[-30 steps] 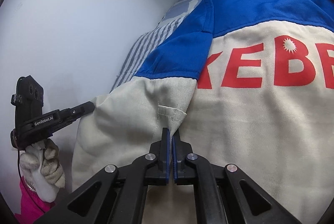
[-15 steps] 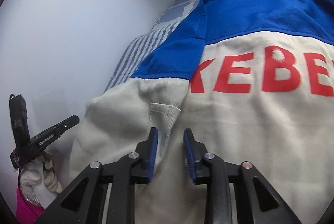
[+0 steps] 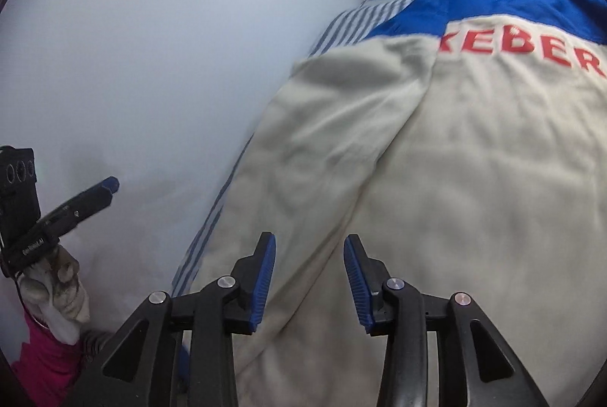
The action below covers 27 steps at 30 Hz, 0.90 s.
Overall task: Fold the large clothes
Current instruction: 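Grasp the blue cuff of the other sleeve with the left gripper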
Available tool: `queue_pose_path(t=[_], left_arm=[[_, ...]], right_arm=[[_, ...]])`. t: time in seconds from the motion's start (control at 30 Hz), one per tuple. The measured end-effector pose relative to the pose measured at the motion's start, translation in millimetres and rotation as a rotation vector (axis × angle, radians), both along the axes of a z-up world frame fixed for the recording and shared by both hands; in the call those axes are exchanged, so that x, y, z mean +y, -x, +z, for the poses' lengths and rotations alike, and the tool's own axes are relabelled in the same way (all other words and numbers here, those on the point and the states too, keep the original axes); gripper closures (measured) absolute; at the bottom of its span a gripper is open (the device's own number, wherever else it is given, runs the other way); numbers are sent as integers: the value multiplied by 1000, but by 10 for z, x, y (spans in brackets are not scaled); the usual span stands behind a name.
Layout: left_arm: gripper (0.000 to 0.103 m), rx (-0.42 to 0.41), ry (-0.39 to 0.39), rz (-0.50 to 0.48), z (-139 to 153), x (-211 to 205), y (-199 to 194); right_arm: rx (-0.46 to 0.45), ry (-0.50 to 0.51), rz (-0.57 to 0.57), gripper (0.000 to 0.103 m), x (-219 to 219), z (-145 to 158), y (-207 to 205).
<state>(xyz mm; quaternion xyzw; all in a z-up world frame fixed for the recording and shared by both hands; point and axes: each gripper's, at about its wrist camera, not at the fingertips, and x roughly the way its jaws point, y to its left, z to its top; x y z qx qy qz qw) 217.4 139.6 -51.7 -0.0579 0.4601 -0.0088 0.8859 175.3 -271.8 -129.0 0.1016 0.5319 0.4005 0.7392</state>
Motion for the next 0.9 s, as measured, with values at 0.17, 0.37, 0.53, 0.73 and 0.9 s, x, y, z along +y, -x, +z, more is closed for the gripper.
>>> queue_pose_path(t=[0.17,0.37,0.53,0.73,0.9], left_arm=[[49,110,145,89,-614,147,710],[49,205,332,197,-1230,333,1113],[90,226,225,183,-1433,138,1072],[49,114,139,233,-1246,22,1200],[32,75,159,273,-1219,131,1137]], right_arm=[[43,32,78,62,181,-142,556],[107,97,108,55,422,-447,890],[128,175,141,82,600,-652,1071],[-40,240,243,75,568,-133,1201],[-148,208,168,67,549,338,681]])
